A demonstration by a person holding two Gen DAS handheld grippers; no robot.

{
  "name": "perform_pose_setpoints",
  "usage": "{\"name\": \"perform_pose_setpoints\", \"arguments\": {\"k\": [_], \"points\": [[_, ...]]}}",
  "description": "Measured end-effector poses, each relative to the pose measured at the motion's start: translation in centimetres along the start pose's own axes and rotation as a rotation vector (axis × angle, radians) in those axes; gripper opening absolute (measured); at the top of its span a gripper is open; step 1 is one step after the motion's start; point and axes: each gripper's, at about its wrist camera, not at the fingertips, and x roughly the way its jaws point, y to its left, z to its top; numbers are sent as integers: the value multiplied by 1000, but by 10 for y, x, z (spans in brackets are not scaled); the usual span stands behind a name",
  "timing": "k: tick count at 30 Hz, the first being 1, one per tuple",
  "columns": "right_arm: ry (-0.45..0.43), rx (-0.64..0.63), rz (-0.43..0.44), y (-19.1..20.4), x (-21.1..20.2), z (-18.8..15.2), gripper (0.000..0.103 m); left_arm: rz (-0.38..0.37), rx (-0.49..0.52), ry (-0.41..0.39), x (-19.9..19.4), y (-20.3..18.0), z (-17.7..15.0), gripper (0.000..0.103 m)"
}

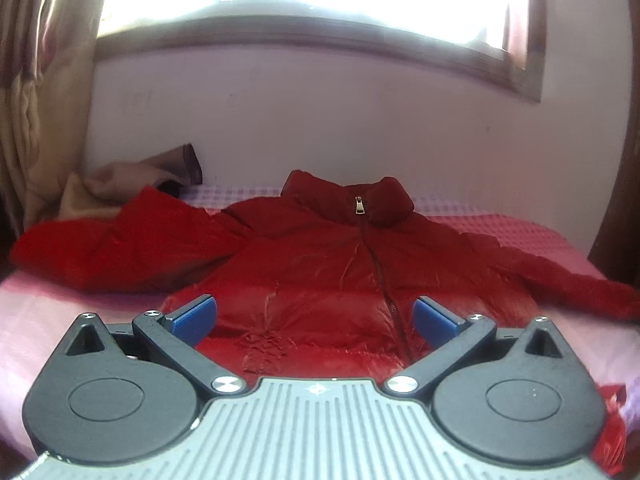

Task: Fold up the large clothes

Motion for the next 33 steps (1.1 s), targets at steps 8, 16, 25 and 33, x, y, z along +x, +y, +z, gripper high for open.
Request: {"name": "perform_pose_setpoints", "arguments": {"k": [8, 16, 25, 33], "points": [[26, -50, 57, 36, 15, 13, 8, 63, -43, 31, 8, 25, 4, 103], [70, -305, 327, 205, 4, -41, 8, 101, -18, 53, -3, 36, 4, 103], [277, -466, 523, 342, 46, -187, 8, 133, -12, 36, -23, 56, -3, 103], [482, -599, 475, 361, 99, -325, 7, 128, -30, 78, -20, 78, -11, 103]]}}
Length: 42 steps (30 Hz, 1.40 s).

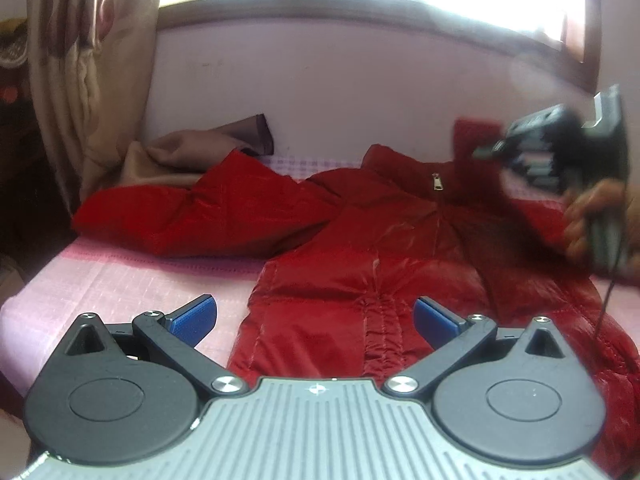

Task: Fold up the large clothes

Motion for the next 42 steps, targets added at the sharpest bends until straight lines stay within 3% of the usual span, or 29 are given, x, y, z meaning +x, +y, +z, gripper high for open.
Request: {"name": "perform_pose_setpoints", "arguments": {"k": [3, 8, 15, 22, 31, 42], "points": [[86, -74, -58, 15, 29, -42, 7, -7, -14, 12, 3, 7, -2, 103], [166, -227, -173, 20, 71, -70, 7, -15, -29, 32, 10, 12, -6, 103], [191, -372, -214, 26, 91, -88, 9, -21, -32, 59, 19, 13, -9, 103], [223, -515, -288, 36, 106, -107, 14, -39, -102, 89, 22, 26, -7, 103], [175, -842, -467, 65, 114, -153, 21, -26, -84, 74, 15, 23, -6, 103], [134, -986, -557, 76, 119, -172, 27, -18, -86, 75, 15, 27, -6, 103]]}}
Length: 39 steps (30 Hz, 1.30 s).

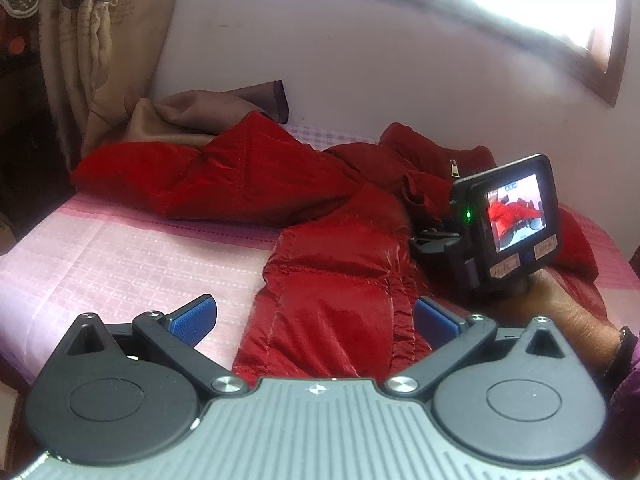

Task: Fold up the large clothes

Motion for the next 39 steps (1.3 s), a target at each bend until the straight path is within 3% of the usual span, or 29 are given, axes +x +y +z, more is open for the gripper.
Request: {"name": "perform_pose_setpoints", "arguments": {"k": [5, 7, 9, 11, 15, 20, 23, 25, 30, 34, 35, 37, 38, 39], "points": [[-1, -43, -33, 7, -1, 0, 30, 32, -40, -16, 0, 19, 10, 103], [9, -41, -37, 4, -4, 3, 40, 64, -54, -18, 3, 32, 17, 103], [-3, 7, -21, -3, -14, 6, 68, 93, -50, -20, 7, 47, 24, 103], [-70, 104, 39, -18, -37, 9, 75, 119, -43, -13, 15, 68, 33, 103], [-193, 216, 159, -39, -91, 6, 80, 166, -81, -57, 35, 119, 51, 103], [-226, 266, 289, -55, -138, -17, 84, 138, -210, -5, 82, 191, 84, 102], [-207, 265, 303, -59, -155, -34, 85, 27, -347, 47, 114, 234, 100, 102], [-191, 274, 313, -63, -162, -45, 85, 32, -429, 75, 130, 256, 102, 101], [-166, 325, 305, -79, -177, -67, 85, -5, -516, 150, 166, 283, 109, 92], [-140, 376, 314, -87, -185, -78, 85, 0, -543, 114, 175, 289, 113, 89], [-138, 386, 316, -89, -186, -80, 85, 4, -538, 111, 177, 289, 113, 80], [-131, 405, 321, -91, -189, -83, 85, 41, -516, 111, 183, 285, 115, 47], [-132, 409, 322, -92, -190, -84, 85, 62, -502, 115, 186, 284, 116, 17], [-134, 408, 323, -92, -191, -85, 85, 76, -498, 116, 187, 284, 117, 13]]}}
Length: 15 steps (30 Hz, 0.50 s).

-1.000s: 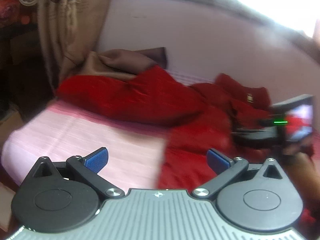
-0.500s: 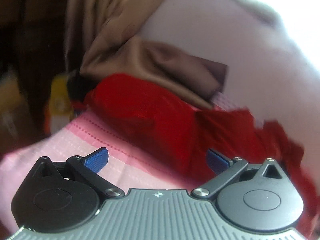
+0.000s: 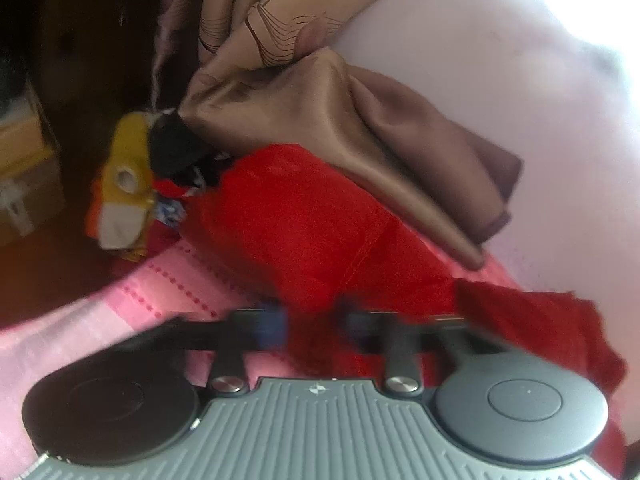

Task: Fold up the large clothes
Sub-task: 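Grasp the other sleeve with the left gripper and lift it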

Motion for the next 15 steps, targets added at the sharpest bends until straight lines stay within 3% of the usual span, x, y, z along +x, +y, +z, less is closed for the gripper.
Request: {"name": "perform_pose_setpoints", "arguments": {"k": [5, 15], "points": [[1, 18, 0, -3, -1, 0, 85, 20, 36, -148, -29, -20, -4, 7], [-47, 171, -37, -51, -19, 4, 85, -169, 243, -400, -150, -156, -28, 7]]}}
